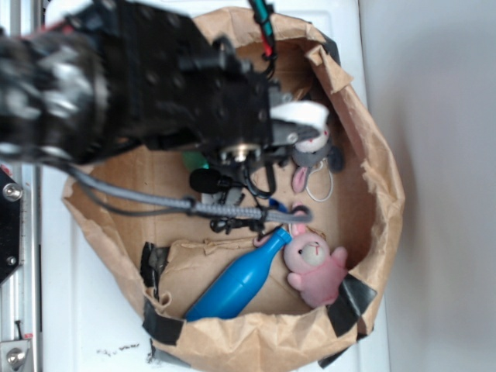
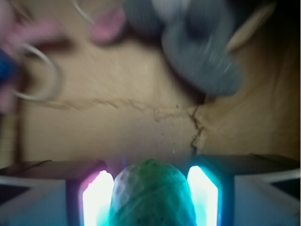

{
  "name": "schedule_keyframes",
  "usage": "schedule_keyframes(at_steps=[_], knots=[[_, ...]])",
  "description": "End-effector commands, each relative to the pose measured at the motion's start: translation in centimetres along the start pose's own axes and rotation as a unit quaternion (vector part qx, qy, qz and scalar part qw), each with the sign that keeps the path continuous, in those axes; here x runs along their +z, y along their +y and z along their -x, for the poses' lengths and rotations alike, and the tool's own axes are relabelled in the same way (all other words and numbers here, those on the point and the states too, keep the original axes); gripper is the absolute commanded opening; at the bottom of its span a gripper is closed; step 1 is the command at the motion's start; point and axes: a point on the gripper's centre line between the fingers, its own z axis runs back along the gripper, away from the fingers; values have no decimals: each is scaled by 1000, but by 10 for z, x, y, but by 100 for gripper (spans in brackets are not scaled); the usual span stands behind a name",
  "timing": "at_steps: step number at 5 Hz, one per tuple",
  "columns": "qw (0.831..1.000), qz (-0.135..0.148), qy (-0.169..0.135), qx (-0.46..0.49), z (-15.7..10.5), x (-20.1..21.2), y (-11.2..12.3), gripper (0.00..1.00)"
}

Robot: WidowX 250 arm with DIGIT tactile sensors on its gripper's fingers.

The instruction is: Grab the green ball.

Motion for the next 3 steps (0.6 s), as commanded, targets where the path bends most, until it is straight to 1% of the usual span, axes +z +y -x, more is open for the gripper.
schedule_keyframes(at_steps=[1, 2, 3], knots=[[998, 31, -56, 22, -18, 88, 28, 0], [998, 45, -49, 22, -17, 100, 34, 0], [998, 46, -42, 18, -14, 105, 34, 0]])
